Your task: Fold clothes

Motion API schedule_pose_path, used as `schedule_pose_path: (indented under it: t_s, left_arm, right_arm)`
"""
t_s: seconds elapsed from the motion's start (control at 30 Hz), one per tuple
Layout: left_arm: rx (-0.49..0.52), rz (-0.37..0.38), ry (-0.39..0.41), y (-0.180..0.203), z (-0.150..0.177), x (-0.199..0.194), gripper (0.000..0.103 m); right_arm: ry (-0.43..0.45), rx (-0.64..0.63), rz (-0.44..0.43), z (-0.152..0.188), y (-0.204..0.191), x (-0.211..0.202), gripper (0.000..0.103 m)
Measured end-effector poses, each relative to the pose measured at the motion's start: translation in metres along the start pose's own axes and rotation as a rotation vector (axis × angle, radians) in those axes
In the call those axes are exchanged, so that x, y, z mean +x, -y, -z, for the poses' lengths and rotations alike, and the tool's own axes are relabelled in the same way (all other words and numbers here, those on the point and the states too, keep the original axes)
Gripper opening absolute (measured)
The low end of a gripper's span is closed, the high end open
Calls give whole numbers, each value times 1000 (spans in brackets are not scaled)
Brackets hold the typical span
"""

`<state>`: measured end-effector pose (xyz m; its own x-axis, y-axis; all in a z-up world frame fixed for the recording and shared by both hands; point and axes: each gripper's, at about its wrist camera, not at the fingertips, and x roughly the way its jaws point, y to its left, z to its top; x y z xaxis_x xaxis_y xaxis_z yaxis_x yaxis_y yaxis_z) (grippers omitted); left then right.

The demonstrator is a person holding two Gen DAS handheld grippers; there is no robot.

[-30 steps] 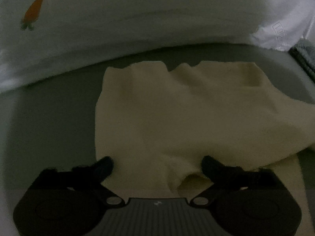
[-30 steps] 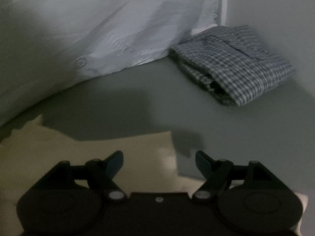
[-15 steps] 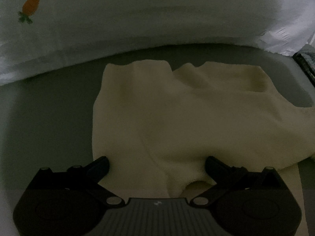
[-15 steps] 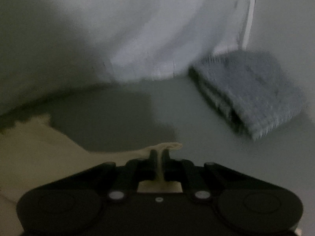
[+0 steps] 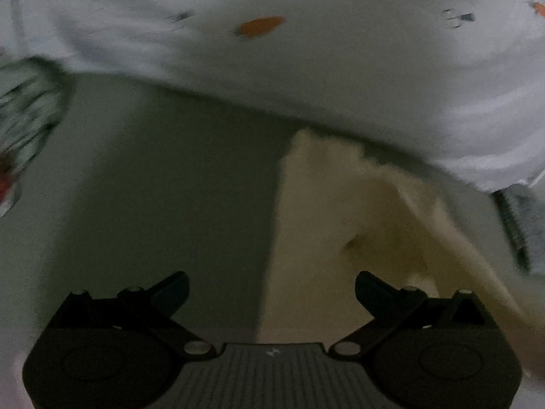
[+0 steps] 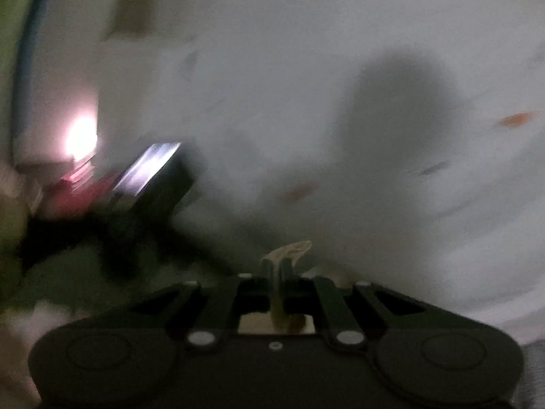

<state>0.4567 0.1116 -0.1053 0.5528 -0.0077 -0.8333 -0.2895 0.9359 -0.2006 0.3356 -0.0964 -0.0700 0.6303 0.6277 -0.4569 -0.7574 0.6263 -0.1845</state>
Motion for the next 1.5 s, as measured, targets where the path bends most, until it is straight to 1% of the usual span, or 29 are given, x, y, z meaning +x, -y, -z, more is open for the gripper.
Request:
schedule_pose_path:
  t_s: [0.03,0.1,0.13,0.2,0.27,0.33,0.43,0.5,0.57,0.63,0.67,0.7,0.73,0.77,0.8,0.87,0.9,0.97,1.03,1.07,1.1,1.13,1.17,1.2,1.23,1.3,1.37,1.43,1.5]
  left_arm:
    - [-13,-12,-15,-7,12,-3,102]
    - [-39,-37,-46,-22,37,-10,102]
    - [-52,-49,-62,-30,49,-13,102]
    - [-78,-73,-92,-45,74,-19,102]
    - [-100,-58,-96,-50,86,-26,102]
    - [-111,-48,-93,-53,94,-31,102]
    - [-105,-53,-85,-55,97,-33,102]
    - [-98,-60,-83,-53,99,-33,102]
    - [-84,-72,-85,-48,103,-34,102]
    - [-68,-71,-89,-44,104,-32,102]
    - [-62,-67,-89,-41,104,-31,102]
    - [-55,-63,-90,-39,104,-30,102]
    - [-49,-60,-91,-37,104,-29,102]
    - [-42,-56,-91,-34,104,-28,102]
    - [-36,-52,-92,-32,104,-27,102]
    - [-28,-47,-85,-26,100,-26,102]
    - [-21,-48,-81,-24,97,-24,102]
    - [-2,-53,-69,-19,91,-22,102]
    - [10,-50,-57,-14,84,-20,102]
    - [7,-32,-47,-13,80,-19,102]
    - [-3,-4,-38,-12,75,-18,102]
    - [-13,23,-29,-12,70,-17,102]
    - [-23,53,-18,-12,64,-15,101]
    - [-31,84,-7,-12,57,-14,100]
    - [-23,122,3,-10,48,-11,97]
    - [-5,196,23,-6,30,-5,79]
    - [34,228,34,2,10,5,77]
    - [65,245,28,9,-10,22,77]
    - [77,266,8,15,-31,41,77]
  right_arm:
    - [-55,-11,-44,13,-16,8,5]
    - [-166,7,-136,36,-38,24,5]
    - [-197,24,-161,43,-43,28,5]
    - [-211,17,-178,44,-51,27,5]
    - [-194,-48,-179,38,-60,20,5]
    - [-204,-110,-205,36,-72,17,5]
    - [-255,-137,-263,49,-90,26,5]
    - [-310,-160,-283,62,-103,38,6]
    - [-388,-193,-294,77,-113,51,6]
    - [-422,-218,-296,86,-119,56,10]
    - [-433,-224,-297,88,-121,57,15]
    - [-425,-214,-297,86,-118,54,25]
    - [-417,-203,-293,83,-115,51,30]
    - [-406,-188,-277,79,-111,47,41]
    - [-398,-171,-252,77,-105,45,46]
    - [-391,-116,-216,73,-89,43,47]
    - [-387,-67,-204,70,-78,42,50]
    - [-374,19,-169,65,-58,40,52]
    - [-363,84,-112,63,-39,41,52]
    - [-360,105,-80,64,-33,41,52]
    - [-359,125,-49,66,-26,42,49]
    - [-357,146,-22,68,-19,43,44]
    - [-357,171,-5,72,-11,47,33]
    - [-355,194,10,75,-3,49,27]
    - [-350,215,21,78,3,49,27]
    - [-347,228,43,77,11,56,27]
    - [-351,232,66,76,17,66,27]
    - [-368,251,82,75,28,80,29]
    - [-400,290,99,76,42,96,41]
